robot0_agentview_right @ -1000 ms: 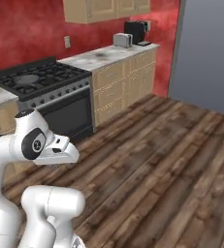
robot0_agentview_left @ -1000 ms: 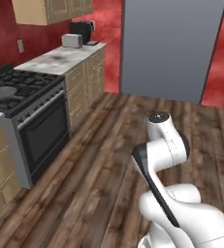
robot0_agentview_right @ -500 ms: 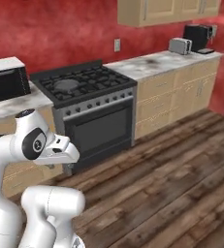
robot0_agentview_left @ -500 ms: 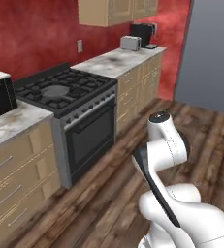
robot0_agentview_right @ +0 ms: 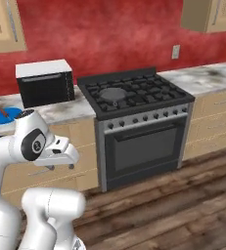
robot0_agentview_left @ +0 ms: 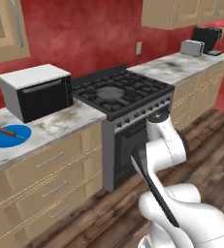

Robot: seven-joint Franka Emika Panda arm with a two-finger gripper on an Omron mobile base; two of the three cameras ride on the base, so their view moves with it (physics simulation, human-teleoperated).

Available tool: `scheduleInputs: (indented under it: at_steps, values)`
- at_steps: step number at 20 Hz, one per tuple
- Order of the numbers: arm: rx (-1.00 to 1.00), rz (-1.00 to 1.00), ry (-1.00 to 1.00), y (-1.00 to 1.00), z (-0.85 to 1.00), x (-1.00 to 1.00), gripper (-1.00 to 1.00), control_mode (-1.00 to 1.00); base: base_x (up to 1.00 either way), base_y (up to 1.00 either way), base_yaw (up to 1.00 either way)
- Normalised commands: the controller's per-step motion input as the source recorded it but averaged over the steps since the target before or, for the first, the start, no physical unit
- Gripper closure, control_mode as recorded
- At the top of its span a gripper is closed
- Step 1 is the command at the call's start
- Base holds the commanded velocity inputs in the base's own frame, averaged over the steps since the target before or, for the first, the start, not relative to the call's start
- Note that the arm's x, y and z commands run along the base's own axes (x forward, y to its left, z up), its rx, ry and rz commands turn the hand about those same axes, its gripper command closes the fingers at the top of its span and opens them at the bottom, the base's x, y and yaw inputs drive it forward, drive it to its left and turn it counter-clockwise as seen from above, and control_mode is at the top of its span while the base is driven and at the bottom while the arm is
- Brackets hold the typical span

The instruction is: Place the cold items (tangerine and orange) from the fridge in one tupperware on the dining counter. Place the warm items (kebab skewer and hot dog) in the stove area in another tupperware.

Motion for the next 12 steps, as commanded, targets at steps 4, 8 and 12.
scheduleInputs:
  at_steps: [4,8,12]
  values:
    - [0.00,0.00,0.00,0.00,0.00,0.00,-1.00,1.00,0.57,0.01,0.39]
    - [0.00,0.00,0.00,0.00,0.00,0.00,-1.00,1.00,0.43,0.07,0.37]
    - [0.00,0.00,0.00,0.00,0.00,0.00,-1.00,1.00,0.33,0.07,0.41]
